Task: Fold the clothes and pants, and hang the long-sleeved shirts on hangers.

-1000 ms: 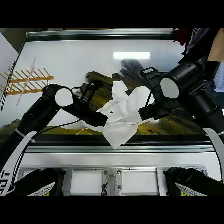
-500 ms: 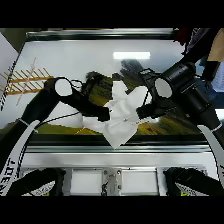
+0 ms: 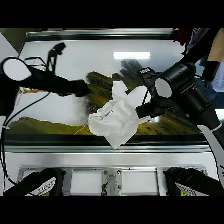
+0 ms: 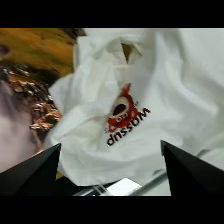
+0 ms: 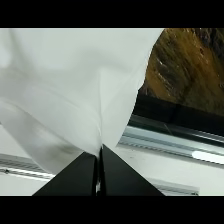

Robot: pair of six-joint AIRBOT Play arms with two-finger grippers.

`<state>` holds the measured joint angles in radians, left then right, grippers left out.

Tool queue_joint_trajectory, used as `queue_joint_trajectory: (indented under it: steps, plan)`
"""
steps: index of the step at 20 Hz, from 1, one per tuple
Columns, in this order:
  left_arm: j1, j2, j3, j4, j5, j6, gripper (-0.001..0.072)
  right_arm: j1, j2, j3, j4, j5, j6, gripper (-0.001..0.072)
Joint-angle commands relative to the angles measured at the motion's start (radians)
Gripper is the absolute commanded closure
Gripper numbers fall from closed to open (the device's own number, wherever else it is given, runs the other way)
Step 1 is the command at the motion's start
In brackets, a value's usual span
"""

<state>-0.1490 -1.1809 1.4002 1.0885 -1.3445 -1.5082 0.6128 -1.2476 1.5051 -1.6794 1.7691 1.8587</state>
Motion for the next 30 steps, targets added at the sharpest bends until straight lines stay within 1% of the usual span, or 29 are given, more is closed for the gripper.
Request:
queue_joint_trajectory:
  steps: [1,5,7,9,12,16,21,26,30]
  plan:
    - [0.156,0.005,-0.014,0.085,0.070,0.013,0.0015,0.000,-0.001,0.000,0.000,0.000,0.000,0.0690]
    - [0.336,0.005,-0.087,0.362,0.209,0.013,0.0015,0.000,-0.001,0.000,0.000,0.000,0.000,0.0689]
    - [0.423,-0.002,-0.117,0.445,0.328,0.013,0.0016,0.000,-0.001,0.000,0.000,0.000,0.000,0.0690]
    - [0.500,-0.056,-0.110,0.507,0.394,0.013,0.0016,0.000,0.000,0.000,0.000,0.000,0.000,0.0689]
    - [0.551,-0.204,-0.047,0.597,0.406,0.020,0.0016,0.000,-0.001,0.000,0.000,0.000,0.000,0.0690]
    - [0.556,-0.426,0.082,0.733,0.417,0.021,0.0015,0.000,-0.001,0.000,0.000,0.000,0.000,0.0690]
    - [0.556,-0.654,0.221,0.826,0.404,0.020,0.0016,0.000,-0.001,0.000,0.000,0.000,0.000,0.0690]
    - [0.556,-0.811,0.381,0.832,0.367,0.019,0.0016,0.000,-0.001,0.000,0.000,0.000,0.000,0.0689]
    - [0.563,-0.859,0.428,0.832,0.392,0.016,0.0016,0.000,-0.001,0.000,0.000,0.000,0.000,0.0689]
